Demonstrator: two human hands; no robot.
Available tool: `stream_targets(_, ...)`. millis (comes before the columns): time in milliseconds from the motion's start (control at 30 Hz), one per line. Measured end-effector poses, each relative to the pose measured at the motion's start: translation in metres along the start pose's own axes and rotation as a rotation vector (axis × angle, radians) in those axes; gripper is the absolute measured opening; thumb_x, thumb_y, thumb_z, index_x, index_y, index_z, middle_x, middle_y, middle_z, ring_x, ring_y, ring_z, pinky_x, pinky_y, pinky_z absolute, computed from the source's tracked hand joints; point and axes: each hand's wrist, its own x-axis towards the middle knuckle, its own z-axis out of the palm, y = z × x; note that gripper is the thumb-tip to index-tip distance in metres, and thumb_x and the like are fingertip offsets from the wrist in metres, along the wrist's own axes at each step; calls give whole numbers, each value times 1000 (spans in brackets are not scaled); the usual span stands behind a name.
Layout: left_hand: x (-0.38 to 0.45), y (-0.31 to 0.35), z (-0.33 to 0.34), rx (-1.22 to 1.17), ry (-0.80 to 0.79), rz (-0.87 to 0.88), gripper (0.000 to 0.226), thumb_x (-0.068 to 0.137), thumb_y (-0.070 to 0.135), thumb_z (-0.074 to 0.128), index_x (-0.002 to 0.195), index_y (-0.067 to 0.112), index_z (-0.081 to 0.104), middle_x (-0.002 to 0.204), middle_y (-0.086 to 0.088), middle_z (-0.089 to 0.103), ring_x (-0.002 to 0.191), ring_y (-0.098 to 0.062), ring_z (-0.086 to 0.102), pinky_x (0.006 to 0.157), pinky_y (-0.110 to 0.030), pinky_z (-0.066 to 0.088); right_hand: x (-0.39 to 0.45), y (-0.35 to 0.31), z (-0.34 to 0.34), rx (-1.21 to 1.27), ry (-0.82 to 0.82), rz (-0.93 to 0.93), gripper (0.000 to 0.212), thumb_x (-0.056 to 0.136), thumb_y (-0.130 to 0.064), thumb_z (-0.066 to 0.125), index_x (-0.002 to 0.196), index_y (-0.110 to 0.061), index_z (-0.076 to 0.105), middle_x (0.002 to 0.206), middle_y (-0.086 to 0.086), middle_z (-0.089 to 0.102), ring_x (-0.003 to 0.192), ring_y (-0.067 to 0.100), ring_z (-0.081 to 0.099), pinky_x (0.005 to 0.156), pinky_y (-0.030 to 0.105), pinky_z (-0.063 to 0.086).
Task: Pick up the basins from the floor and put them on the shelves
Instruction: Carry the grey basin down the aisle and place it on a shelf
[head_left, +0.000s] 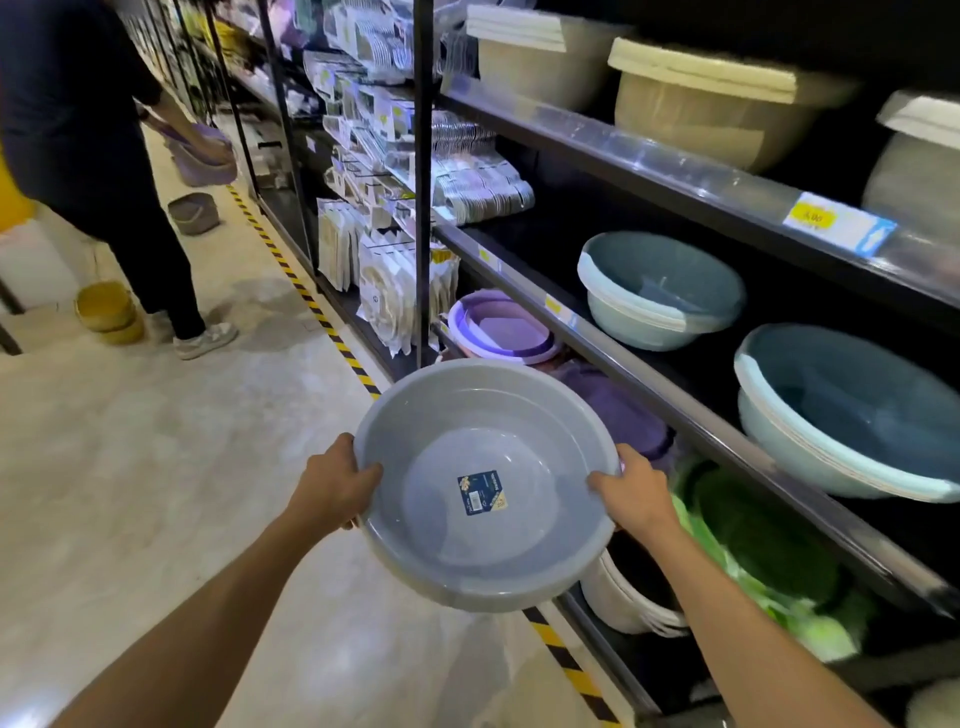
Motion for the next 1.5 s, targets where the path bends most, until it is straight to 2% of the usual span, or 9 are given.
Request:
stream_targets(100,32,3,9,13,-12,-19,19,84,28,59,92,13,50,70,-12,67,36,-24,63,37,-30,50,37,2,12,-15,-22,8,29,80,-17,69,108,-13,63,96,9,64,89,29,54,72,32,43)
stream_targets(300,94,21,23,13,9,-47,32,71,44,50,87,16,50,67,-8,65,38,-21,63,38,-27,46,117,-4,27,-11,-67,4,30,80,-19,68,109,-13,61,101,8,64,90,25,47,74,32,35)
stream_targets(533,163,22,40,59,61,-62,23,70,46,47,78,24,44,62,-2,63,43,-17,62,41,-22,38,185,-15,51,47,-115,-13,40,85,-16,66,124,-15,57,99,2,57,91,24,50,76,30,38)
stream_targets(700,201,8,50,73,28,-114,32,72,43,45,90,16,49,66,-3,65,54,-19,62,46,-26,39,226,-15,84,37,-135,27,33,83,-19,67,114,-21,58,97,6,64,82,23,59,68,30,44)
stream_targets(800,224,-10,62,77,8,-132,36,72,44,44,93,15,49,70,-1,62,59,-14,57,47,-26,38,247,-7,114,8,-132,56,36,82,-21,68,118,-21,61,97,4,65,90,27,57,74,32,40)
stream_targets(967,263,-58,95,89,-19,-166,36,73,45,44,94,15,46,71,1,57,63,-23,55,52,-31,35,271,22,176,-47,-144,79,42,84,-22,67,125,-20,58,101,0,64,90,21,52,79,30,39)
stream_targets(1100,295,-114,140,113,-31,-168,37,75,47,45,96,16,47,77,-4,59,71,-32,56,62,-36,42,288,67,239,-58,-163,97,41,83,-19,68,124,-16,60,108,6,69,100,33,62,87,39,50)
stream_targets(1267,326,-199,220,83,-65,-193,33,76,43,47,95,17,50,73,-3,62,70,-34,60,64,-40,50,312,152,323,-124,-222,150,45,86,-31,63,129,-25,52,105,9,64,99,36,57,77,38,43)
stream_targets(1500,368,-327,358,116,-55,-121,18,91,30,57,100,16,50,76,-3,63,70,-30,61,61,-39,50,341,275,444,-33,-168,102,29,86,-26,68,112,-33,55,93,-11,67,83,12,65,58,28,49)
